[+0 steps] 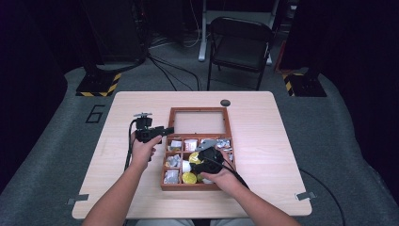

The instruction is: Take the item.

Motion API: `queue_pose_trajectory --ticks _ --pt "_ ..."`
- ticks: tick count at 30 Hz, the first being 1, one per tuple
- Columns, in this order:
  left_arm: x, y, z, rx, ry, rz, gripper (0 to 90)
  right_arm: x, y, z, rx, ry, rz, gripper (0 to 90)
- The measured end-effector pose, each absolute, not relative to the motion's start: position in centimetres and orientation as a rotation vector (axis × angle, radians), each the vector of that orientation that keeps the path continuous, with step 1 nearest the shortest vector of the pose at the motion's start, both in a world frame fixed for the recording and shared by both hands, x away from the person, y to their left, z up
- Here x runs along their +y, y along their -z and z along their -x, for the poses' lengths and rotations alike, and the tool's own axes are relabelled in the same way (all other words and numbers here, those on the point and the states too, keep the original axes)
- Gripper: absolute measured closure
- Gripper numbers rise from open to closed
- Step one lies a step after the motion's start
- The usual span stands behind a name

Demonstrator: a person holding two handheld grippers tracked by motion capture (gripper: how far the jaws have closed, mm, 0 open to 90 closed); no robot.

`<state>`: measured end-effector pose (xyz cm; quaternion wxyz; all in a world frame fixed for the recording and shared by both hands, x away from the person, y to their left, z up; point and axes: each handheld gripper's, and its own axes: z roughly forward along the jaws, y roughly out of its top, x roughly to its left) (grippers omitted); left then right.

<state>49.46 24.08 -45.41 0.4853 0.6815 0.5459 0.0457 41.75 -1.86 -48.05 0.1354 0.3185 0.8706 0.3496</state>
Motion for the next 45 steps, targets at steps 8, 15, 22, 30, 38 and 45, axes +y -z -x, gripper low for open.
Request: queue_pose_trajectory --ticks 8,15,22,30,38,45 --pt "24.1 45.5 -49.5 1.328 -0.111 -1.666 37.4 -2.2 47.9 -42.0 2.533 -1.043 -0.924 38.5" --pt "24.1 45.5 -49.5 1.327 -0.107 -1.665 37.5 -3.2 47.4 -42.5 2.518 -1.108 -0.974 50.2" --pt "24.1 45.5 -49.5 1.33 -0.103 -1.662 37.5 -2.4 47.7 -41.9 2.532 -1.065 -0.905 36.9" --pt "24.1 45.5 -49.5 1.331 -0.106 -1.656 37.7 -1.7 48.2 -41.5 2.524 -0.977 -0.848 36.2" --pt "24.1 45.5 -49.5 1.331 -0.103 -1.662 38.0 -1.8 48.3 -41.5 2.523 -0.978 -0.838 36.8" --pt "24.1 45.5 -49.6 1.335 -0.104 -1.662 38.2 -1.9 48.3 -41.6 2.532 -0.989 -0.827 36.9"
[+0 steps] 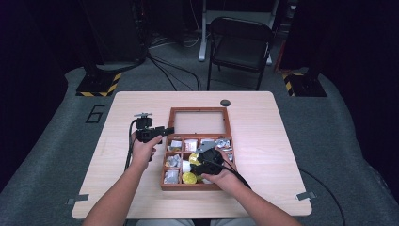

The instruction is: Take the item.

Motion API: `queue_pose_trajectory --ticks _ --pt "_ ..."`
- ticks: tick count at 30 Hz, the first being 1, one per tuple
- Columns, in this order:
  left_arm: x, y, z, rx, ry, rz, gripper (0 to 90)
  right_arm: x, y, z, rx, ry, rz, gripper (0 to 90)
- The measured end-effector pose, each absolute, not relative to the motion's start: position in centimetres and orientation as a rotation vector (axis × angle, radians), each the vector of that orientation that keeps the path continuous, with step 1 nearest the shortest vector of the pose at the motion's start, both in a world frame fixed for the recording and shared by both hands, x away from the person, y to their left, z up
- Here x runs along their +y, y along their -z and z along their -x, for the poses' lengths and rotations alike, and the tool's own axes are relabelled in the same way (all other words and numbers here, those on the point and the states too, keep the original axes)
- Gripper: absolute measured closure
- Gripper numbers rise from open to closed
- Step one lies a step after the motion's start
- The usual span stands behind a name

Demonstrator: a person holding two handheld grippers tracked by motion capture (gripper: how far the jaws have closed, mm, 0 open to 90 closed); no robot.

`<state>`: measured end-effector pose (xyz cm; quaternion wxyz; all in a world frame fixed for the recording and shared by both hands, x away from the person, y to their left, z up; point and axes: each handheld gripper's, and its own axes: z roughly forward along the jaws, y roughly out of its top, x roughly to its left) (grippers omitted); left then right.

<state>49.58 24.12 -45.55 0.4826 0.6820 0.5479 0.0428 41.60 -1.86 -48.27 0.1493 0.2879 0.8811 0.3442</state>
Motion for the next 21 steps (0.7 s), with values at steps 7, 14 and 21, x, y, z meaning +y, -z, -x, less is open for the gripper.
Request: queue_pose_trajectory --ticks 7,14,21 --pt "24.2 45.6 -49.6 1.343 -0.097 -1.655 38.3 -2.1 48.1 -41.7 2.52 -1.008 -0.852 36.8" --pt "24.1 45.7 -49.7 1.332 -0.102 -1.667 38.4 -2.3 47.8 -41.9 2.516 -1.042 -0.869 36.8" --pt "24.1 45.7 -49.7 1.343 -0.102 -1.656 38.5 -2.7 47.2 -42.1 2.523 -1.073 -0.904 36.8"
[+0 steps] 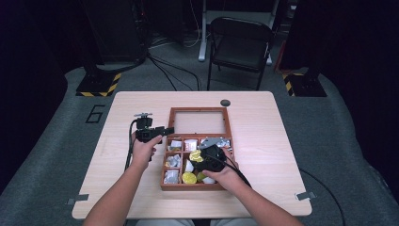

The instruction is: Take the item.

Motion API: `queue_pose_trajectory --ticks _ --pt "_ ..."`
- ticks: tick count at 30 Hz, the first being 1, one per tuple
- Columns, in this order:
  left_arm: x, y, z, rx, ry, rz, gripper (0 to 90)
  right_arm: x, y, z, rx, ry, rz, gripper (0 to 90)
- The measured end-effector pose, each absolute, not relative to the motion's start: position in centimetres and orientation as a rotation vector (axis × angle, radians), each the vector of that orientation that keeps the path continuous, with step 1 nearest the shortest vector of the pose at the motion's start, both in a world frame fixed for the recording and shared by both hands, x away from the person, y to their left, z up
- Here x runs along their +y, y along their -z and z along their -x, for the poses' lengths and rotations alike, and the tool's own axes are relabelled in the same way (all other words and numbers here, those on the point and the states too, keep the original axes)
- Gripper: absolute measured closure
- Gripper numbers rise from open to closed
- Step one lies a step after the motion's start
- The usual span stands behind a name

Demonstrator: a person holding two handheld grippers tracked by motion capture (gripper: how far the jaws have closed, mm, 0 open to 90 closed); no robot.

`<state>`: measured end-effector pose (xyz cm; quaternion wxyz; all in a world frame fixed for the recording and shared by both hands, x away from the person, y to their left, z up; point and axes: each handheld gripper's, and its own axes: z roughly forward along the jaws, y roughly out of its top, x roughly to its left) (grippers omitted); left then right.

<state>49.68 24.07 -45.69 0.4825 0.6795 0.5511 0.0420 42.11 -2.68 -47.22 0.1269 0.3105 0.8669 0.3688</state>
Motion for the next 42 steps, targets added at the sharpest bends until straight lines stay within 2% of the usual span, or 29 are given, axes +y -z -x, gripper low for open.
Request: queue_pose_trajectory --ticks 23,42 --pt "24.1 45.7 -49.7 1.346 -0.103 -1.652 38.5 -3.0 44.2 -41.9 2.505 -1.168 -0.914 36.8" --pt "24.3 45.6 -49.7 1.341 -0.113 -1.661 38.5 -8.7 41.4 -43.3 2.374 -1.205 -1.045 36.8"
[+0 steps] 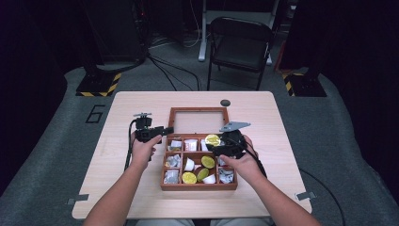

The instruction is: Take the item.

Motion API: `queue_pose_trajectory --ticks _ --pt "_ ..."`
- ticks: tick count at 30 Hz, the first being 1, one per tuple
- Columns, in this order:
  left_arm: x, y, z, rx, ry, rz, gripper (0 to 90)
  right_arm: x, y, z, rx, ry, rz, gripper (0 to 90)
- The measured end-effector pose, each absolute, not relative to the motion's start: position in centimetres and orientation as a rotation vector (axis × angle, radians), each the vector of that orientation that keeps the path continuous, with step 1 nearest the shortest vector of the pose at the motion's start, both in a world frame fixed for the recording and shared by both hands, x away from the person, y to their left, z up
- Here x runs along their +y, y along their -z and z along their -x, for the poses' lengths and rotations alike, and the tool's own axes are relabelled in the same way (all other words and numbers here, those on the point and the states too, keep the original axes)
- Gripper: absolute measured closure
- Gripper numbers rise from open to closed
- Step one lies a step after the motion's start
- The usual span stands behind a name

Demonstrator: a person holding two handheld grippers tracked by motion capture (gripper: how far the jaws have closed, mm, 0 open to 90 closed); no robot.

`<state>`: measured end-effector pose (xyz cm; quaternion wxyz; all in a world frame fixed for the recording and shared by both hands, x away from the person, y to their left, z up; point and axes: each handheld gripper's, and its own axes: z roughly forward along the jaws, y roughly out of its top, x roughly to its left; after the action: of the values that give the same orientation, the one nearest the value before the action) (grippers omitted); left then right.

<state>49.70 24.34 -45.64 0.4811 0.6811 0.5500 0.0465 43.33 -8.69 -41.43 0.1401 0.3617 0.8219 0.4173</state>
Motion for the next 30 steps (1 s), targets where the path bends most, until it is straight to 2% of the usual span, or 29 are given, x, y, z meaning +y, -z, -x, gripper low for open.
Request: queue_pose_trajectory --ticks 15,30 --pt "24.5 45.6 -49.7 1.351 -0.108 -1.659 38.6 -14.2 41.4 -44.6 2.265 -1.138 -1.174 36.9" --pt "24.5 45.7 -49.7 1.355 -0.112 -1.658 38.6 -19.9 43.8 -45.3 2.148 -1.04 -1.342 36.8"
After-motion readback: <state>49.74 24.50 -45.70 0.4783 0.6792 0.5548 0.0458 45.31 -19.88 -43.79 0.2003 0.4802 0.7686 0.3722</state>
